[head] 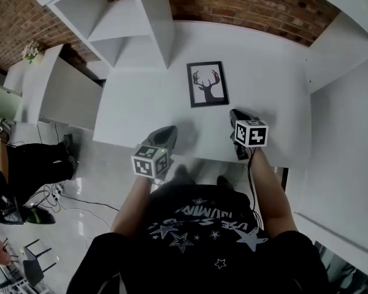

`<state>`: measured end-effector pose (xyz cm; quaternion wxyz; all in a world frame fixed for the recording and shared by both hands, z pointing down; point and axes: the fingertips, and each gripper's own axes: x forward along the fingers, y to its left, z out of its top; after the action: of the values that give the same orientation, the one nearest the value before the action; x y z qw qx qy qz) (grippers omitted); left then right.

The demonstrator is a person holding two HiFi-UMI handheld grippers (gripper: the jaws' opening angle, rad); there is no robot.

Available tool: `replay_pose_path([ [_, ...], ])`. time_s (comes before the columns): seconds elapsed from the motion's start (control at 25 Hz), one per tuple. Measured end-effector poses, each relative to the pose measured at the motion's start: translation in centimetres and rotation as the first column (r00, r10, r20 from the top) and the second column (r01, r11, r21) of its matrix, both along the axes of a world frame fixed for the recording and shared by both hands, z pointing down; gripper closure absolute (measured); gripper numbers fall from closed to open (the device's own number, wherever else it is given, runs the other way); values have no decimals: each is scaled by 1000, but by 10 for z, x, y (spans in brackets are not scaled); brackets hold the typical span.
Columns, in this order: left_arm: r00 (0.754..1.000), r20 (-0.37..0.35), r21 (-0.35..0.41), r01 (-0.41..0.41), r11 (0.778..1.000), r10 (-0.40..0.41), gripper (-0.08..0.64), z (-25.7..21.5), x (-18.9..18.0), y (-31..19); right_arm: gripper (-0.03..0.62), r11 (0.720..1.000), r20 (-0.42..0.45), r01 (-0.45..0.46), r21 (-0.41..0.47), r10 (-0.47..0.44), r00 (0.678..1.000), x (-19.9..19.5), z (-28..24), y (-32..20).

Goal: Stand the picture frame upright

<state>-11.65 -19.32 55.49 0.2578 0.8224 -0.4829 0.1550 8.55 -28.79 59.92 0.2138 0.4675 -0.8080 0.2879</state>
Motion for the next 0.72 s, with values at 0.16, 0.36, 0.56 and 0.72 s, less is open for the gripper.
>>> replay_pose_path([
  [0.16, 1000, -16, -4, -23, 1000, 23, 541, 2, -10, -16, 575, 999, -31, -37, -1, 37, 999, -4, 1, -25],
  [0.36, 997, -41, 17, -61, 998, 62, 541, 1, -15, -30, 574, 999, -63, -45, -17, 44, 997, -9, 6, -49],
  [0.56, 995, -42, 15, -84, 996, 85, 541, 8, -18, -36, 492, 998, -108, -42, -51, 36, 993, -13, 16, -69],
  [0.72, 995, -29, 28, -100, 995, 101, 541, 7, -22, -36, 489, 996, -126, -40, -75, 30, 992, -18, 21, -78],
])
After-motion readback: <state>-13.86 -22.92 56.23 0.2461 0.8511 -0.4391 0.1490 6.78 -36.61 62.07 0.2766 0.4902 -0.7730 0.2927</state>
